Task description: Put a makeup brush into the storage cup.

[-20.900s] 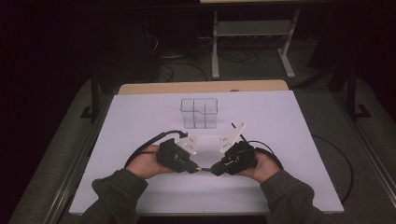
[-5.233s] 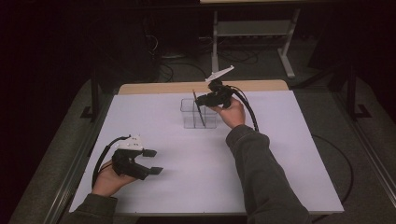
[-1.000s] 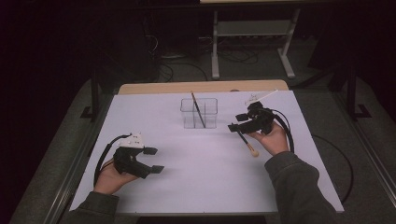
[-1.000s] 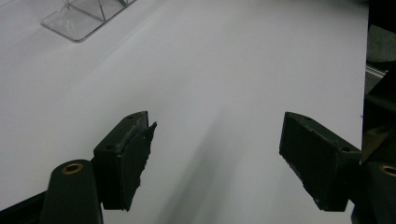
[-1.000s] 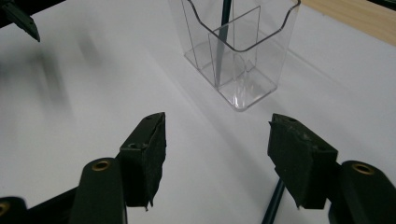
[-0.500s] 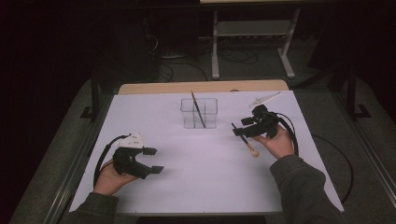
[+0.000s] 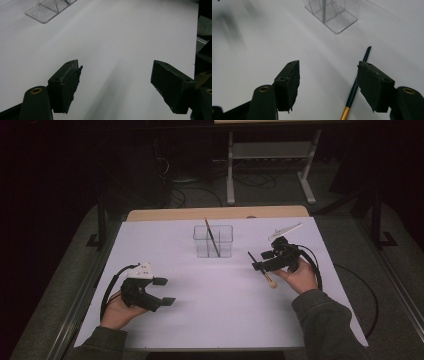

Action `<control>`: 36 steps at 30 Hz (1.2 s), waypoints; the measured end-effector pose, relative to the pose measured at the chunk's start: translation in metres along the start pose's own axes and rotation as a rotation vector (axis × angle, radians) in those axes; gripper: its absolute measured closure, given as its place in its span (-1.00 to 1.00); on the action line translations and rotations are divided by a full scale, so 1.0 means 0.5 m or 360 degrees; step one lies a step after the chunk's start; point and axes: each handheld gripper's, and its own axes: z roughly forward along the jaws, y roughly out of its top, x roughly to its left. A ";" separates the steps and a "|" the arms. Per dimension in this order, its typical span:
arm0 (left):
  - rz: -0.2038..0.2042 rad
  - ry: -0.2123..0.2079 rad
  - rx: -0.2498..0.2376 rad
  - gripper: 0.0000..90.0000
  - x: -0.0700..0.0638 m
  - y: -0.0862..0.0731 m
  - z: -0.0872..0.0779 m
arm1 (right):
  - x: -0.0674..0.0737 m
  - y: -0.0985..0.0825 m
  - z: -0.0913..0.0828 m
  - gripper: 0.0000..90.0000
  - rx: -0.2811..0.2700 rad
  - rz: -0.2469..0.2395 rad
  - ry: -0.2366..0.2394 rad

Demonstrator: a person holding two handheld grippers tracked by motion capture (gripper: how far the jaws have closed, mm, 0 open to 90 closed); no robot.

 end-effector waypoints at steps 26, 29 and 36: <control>-0.0002 0.0025 0.0008 -0.51 -0.002 -0.003 -0.001 | -0.001 -0.021 0.003 -0.20 0.0072 0.0013 -0.0037; -0.0001 0.0027 0.0003 -0.51 -0.002 -0.003 0.000 | -0.002 -0.026 0.003 -0.19 0.0079 0.0018 -0.0036; 0.0000 0.0028 0.0002 -0.51 -0.002 -0.004 0.001 | -0.003 -0.033 0.001 -0.18 0.0083 0.0022 -0.0049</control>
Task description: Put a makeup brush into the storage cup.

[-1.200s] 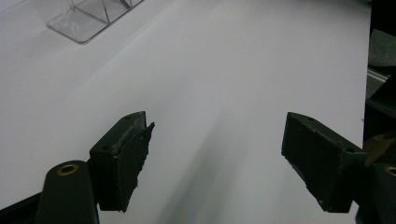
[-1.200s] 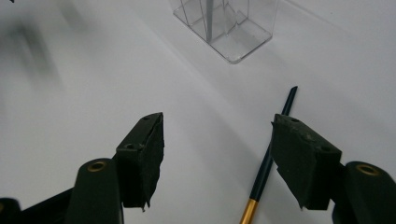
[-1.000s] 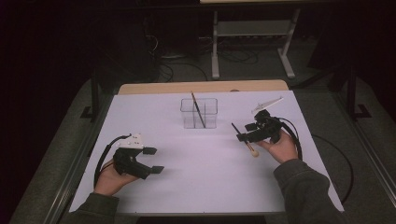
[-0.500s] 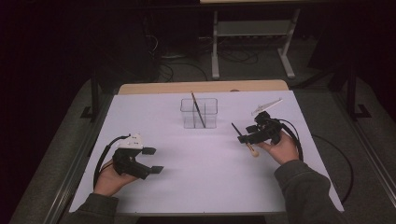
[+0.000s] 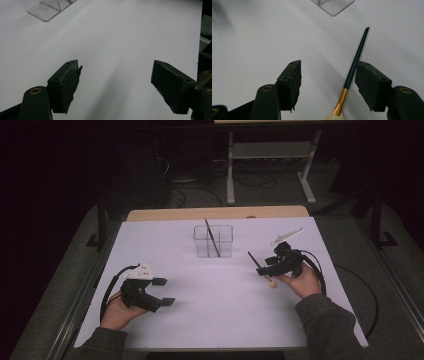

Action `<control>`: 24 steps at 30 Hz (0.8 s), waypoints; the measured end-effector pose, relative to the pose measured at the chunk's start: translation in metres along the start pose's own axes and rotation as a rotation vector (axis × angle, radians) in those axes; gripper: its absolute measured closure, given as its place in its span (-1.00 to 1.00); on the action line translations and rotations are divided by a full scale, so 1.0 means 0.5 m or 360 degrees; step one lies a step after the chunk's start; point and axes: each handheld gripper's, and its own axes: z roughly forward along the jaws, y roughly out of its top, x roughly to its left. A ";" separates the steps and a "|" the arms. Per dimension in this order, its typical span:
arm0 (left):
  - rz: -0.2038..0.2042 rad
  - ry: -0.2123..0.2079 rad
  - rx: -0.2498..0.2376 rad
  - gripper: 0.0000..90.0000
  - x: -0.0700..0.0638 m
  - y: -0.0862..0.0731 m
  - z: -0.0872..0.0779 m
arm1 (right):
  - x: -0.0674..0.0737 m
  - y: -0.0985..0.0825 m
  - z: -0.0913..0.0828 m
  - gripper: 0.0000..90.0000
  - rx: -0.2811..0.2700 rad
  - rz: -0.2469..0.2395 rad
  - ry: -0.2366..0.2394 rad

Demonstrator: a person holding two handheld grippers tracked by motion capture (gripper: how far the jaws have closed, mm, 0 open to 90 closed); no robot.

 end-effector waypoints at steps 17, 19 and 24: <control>-0.0008 -0.0006 0.0002 -0.51 -0.001 -0.001 0.002 | -0.006 -0.012 0.007 -0.15 0.0041 0.0005 -0.0012; -0.0007 -0.0005 0.0001 -0.51 -0.001 0.000 0.001 | -0.006 -0.012 0.008 -0.15 0.0039 0.0004 -0.0013; -0.0003 -0.0001 -0.0006 -0.51 0.000 0.000 0.000 | -0.008 -0.012 0.013 -0.12 0.0062 0.0018 -0.0019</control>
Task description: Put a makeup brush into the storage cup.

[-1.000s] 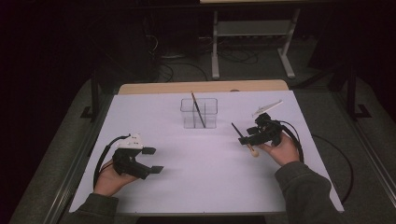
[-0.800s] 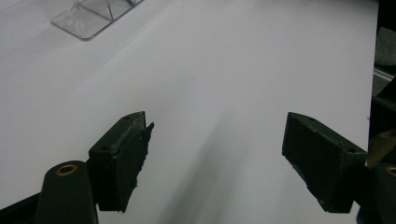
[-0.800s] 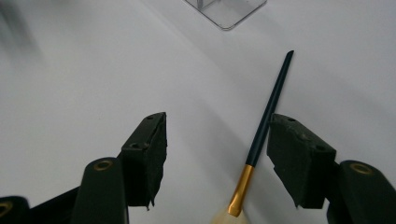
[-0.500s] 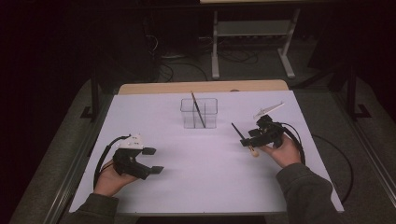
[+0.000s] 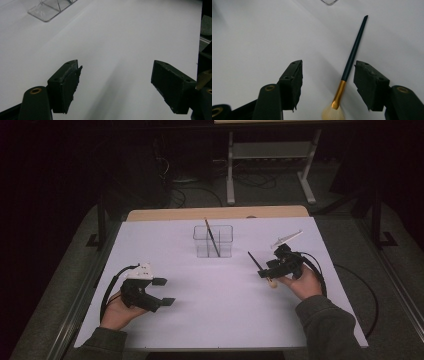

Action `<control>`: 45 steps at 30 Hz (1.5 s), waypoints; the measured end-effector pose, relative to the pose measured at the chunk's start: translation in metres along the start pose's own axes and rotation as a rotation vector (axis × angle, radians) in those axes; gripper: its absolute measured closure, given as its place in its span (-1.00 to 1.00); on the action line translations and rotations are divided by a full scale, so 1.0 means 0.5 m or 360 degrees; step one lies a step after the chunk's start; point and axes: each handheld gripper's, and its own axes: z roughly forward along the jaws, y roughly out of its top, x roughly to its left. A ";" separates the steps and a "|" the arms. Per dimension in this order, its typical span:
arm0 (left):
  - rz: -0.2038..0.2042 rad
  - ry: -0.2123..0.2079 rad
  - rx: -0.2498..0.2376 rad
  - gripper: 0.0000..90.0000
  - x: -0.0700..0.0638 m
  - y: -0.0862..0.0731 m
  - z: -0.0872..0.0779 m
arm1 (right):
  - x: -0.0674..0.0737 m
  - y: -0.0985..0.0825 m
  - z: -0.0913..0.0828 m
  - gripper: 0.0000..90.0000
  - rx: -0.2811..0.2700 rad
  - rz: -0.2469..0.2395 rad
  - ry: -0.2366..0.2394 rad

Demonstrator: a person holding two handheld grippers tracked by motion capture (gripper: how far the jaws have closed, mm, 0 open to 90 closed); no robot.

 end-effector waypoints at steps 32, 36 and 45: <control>-0.0005 -0.0008 0.0007 -0.51 0.002 -0.001 0.003 | -0.015 -0.015 0.036 0.33 0.0130 0.0057 -0.0114; -0.0002 -0.0013 0.0009 -0.51 0.002 -0.001 0.004 | -0.016 -0.017 0.040 0.38 0.0150 0.0063 -0.0117; -0.0006 -0.0014 0.0009 -0.51 0.002 -0.001 0.003 | -0.021 -0.021 0.043 0.47 0.0166 0.0067 -0.0117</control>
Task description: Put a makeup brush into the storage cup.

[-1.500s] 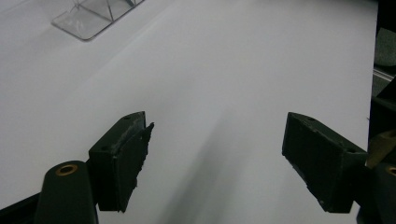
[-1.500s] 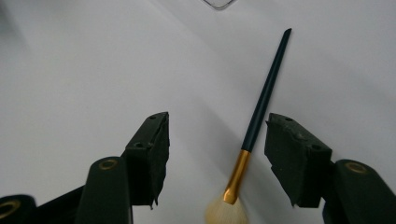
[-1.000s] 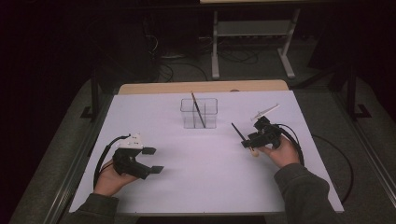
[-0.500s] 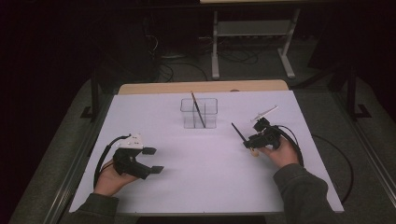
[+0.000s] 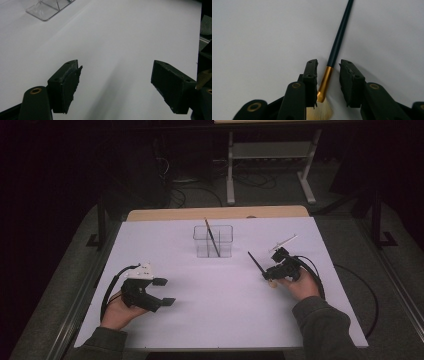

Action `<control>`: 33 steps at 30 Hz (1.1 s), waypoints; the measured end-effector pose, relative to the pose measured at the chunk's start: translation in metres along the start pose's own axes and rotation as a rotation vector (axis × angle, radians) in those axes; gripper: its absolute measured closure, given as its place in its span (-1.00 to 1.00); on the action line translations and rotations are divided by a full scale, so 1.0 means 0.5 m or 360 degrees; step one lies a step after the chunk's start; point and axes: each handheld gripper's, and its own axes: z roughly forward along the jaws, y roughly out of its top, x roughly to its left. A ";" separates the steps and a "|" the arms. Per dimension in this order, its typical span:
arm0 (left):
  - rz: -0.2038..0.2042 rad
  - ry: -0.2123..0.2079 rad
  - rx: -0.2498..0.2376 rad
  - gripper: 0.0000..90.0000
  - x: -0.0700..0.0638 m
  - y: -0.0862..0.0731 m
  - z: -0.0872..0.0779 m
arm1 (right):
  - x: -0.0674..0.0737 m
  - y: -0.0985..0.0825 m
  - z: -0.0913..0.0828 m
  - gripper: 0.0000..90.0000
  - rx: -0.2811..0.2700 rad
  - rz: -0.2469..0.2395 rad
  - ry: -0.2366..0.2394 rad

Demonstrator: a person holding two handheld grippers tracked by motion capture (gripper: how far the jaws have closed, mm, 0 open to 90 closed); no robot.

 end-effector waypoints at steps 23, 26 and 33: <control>0.0008 0.0001 0.0003 -0.51 0.002 0.001 0.001 | 0.003 0.002 0.000 0.64 0.0035 -0.0017 -0.0028; 0.0009 0.0001 0.0000 -0.51 0.002 0.001 0.002 | 0.003 0.002 0.000 0.67 0.0037 -0.0015 -0.0033; 0.0002 0.0001 0.0002 -0.51 0.001 0.001 0.000 | 0.006 0.002 0.000 0.70 0.0050 -0.0013 -0.0047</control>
